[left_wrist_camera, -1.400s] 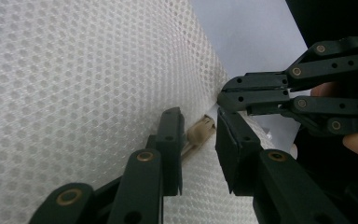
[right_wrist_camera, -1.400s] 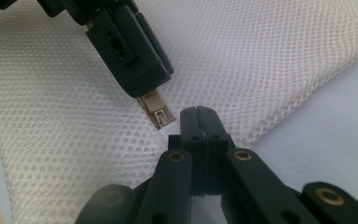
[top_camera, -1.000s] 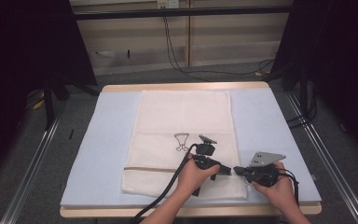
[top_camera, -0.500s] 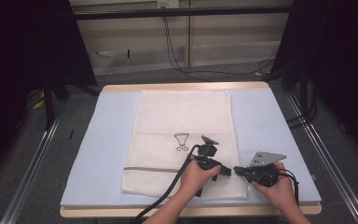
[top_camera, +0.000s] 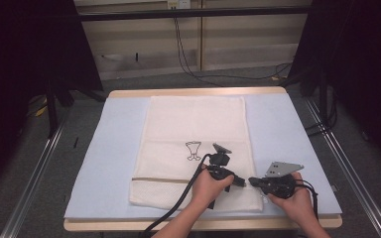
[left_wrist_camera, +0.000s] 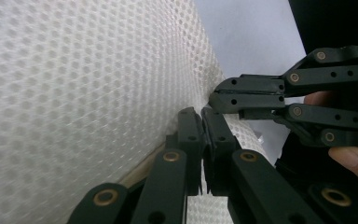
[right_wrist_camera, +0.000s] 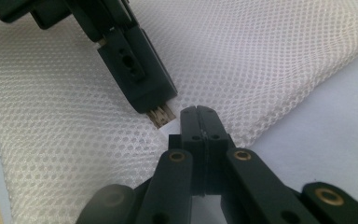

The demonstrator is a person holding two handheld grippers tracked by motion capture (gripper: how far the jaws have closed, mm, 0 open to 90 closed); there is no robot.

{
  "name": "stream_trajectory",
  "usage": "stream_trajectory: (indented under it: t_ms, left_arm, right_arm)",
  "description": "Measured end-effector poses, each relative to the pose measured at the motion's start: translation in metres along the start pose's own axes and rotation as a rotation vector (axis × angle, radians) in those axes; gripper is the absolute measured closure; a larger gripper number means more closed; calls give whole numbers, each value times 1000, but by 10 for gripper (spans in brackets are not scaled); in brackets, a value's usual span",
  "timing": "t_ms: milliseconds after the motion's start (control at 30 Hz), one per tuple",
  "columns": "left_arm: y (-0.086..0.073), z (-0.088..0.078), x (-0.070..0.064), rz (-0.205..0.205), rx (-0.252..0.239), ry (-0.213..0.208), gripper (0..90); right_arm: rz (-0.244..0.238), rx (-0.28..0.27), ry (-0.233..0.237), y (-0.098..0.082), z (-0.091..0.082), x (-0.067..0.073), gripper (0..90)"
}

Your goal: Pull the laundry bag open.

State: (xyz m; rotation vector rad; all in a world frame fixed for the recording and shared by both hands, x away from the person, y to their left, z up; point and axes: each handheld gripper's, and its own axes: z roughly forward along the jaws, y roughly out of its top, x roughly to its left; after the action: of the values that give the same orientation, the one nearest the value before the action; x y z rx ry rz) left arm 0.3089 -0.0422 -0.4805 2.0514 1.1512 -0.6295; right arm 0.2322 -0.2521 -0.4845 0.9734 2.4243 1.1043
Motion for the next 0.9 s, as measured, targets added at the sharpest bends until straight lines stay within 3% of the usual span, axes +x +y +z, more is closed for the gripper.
stream_trajectory:
  t_ms: [67, 167, 200, 267, 367, 400, 600, 900]
  left_arm:
    - [0, -4, 3, 13, 7, 13, 873]
    - [-1, -5, 3, -2, 5, 0, 873]
    - [-1, -6, 3, -2, -1, 15, 873]
    - [-1, -7, 5, -6, 1, -10, 873]
    - [-2, -10, 7, -11, 3, -15, 873]
    - [-2, -11, 7, -15, -3, -2, 873]
    - [-3, -13, 8, -5, 3, -14, 873]
    - [-2, -24, 12, -27, -3, -8, 872]
  right_arm:
    - [-2, 1, 1, 0, 0, 0, 900]
    - [-2, -1, 2, 0, 0, 0, 900]
    - [-7, -1, -1, 0, 0, 0, 900]
    - [-11, 1, -2, 0, 0, 0, 900]
    - [-10, 2, -2, 0, 0, 0, 900]
    - [-10, 0, -1, 0, 0, 0, 900]
    - [-9, -2, 0, 0, 0, 0, 900]
    - [-9, -2, 2, 0, 0, 0, 900]
